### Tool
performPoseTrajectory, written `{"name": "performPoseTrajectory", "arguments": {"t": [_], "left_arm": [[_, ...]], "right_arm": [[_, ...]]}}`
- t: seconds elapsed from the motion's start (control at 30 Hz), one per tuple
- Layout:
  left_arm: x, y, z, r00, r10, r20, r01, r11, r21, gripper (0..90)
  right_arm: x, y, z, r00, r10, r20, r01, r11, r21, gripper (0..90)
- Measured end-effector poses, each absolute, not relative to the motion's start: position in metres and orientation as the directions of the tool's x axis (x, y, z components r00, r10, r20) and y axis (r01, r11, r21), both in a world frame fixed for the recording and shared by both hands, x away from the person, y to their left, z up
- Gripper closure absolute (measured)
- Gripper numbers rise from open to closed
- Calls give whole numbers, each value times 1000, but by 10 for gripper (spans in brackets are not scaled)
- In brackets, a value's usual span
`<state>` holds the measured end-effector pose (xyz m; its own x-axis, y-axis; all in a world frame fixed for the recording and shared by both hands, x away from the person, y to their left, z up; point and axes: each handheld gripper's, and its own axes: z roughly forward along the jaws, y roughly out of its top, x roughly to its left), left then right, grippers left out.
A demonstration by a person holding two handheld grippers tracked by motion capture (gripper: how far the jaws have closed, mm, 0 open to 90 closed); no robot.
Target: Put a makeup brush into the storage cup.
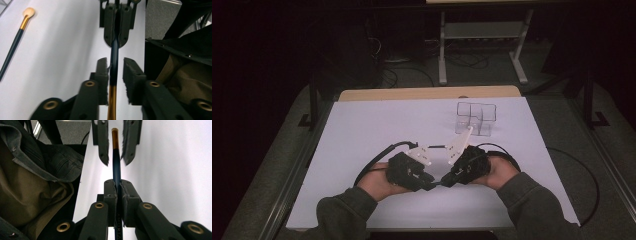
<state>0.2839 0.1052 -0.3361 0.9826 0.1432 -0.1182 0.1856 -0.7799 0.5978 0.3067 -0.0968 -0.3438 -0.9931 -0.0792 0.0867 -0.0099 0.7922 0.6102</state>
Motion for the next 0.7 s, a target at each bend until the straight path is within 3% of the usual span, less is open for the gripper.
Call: {"name": "performPoseTrajectory", "arguments": {"t": [0.7], "left_arm": [[280, 142, -342, 969, 204, -141, 246, -718, 652, 622]], "right_arm": [[303, -115, -340, -997, -47, 64, 6, 755, 656, 829]]}}
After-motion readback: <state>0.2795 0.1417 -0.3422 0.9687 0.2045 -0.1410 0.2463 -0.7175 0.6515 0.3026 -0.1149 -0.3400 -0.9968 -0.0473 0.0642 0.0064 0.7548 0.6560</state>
